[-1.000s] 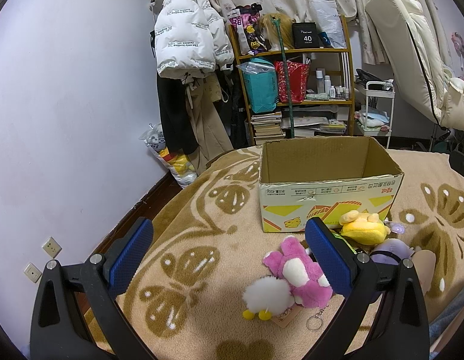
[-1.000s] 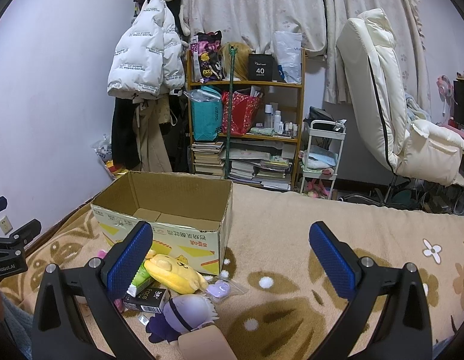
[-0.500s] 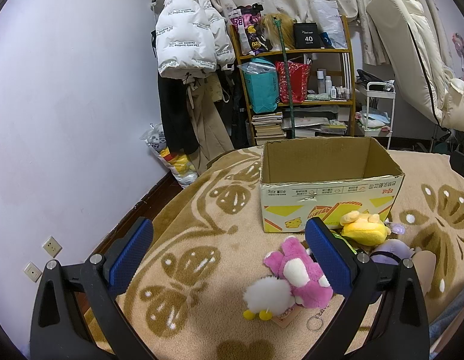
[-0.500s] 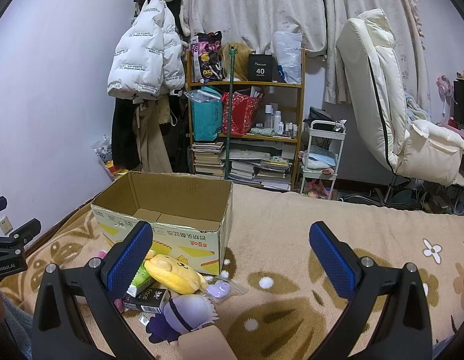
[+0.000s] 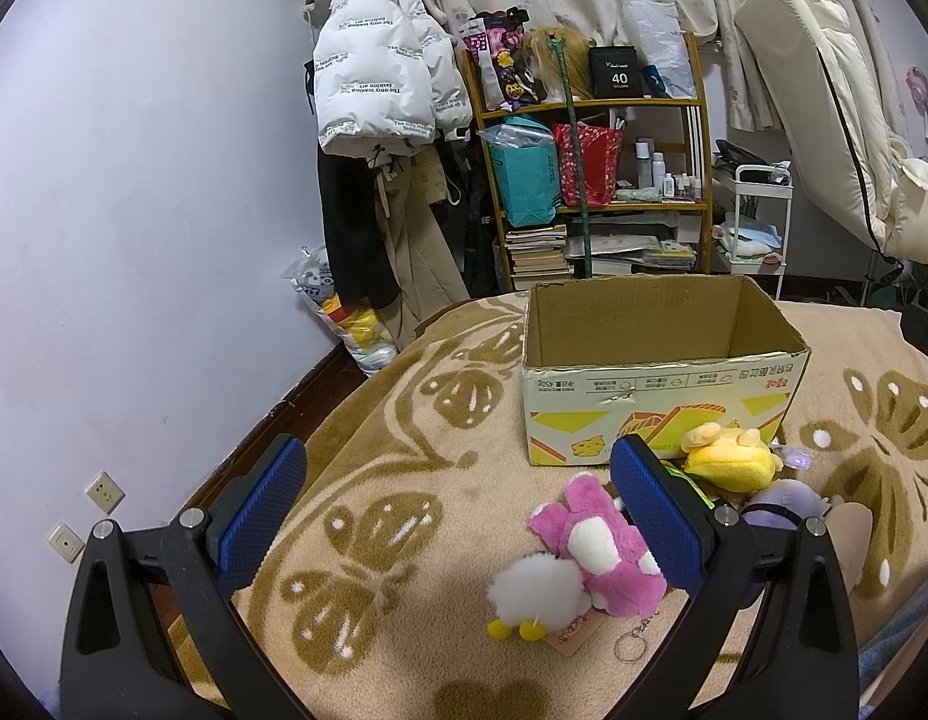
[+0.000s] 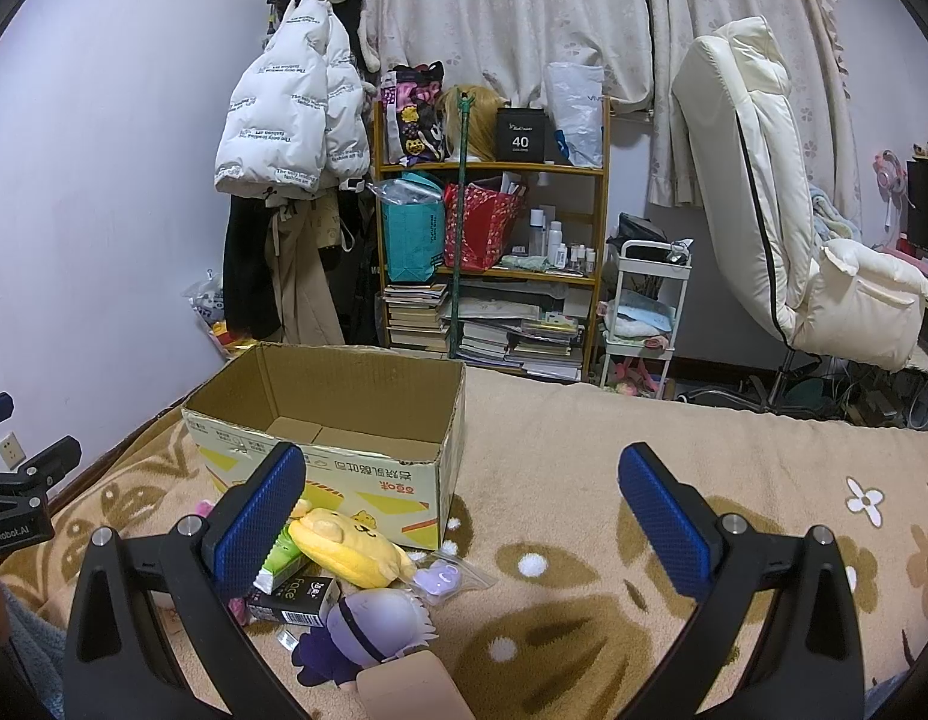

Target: Organize soft objects

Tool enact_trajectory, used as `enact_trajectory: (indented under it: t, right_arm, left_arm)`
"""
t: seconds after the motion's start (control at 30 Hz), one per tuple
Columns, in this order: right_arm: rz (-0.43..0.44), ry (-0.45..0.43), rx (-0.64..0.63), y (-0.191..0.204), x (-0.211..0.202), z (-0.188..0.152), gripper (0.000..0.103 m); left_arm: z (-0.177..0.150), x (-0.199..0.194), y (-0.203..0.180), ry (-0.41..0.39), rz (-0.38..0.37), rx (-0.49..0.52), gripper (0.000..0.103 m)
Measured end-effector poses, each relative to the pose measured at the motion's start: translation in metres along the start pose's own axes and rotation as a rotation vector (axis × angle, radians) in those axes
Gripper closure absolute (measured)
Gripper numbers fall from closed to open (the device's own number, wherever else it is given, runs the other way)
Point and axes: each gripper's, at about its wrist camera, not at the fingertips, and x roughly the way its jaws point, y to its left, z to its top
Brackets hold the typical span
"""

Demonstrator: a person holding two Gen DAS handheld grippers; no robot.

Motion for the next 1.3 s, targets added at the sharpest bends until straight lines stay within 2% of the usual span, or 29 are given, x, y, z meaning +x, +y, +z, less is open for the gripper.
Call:
enact_trajectory:
  t: [1.0, 1.13, 1.3]
  right_arm:
    - [0.004, 0.007, 0.003, 0.0, 0.001, 0.001, 0.0]
    - [0.03, 0.049, 0.011, -0.003, 0.007, -0.004, 0.0]
    - [0.082, 0.115, 0.037, -0.014, 0.018, -0.014, 0.0]
  left_arm:
    - [-0.002, 0.001, 0.005, 0.012, 0.008, 0.001, 0.003]
    - [-0.005, 0.007, 0.004, 0.032, 0.014, 0.002, 0.003]
    - [-0.007, 0.022, 0.003, 0.101, 0.016, 0.007, 0.003]
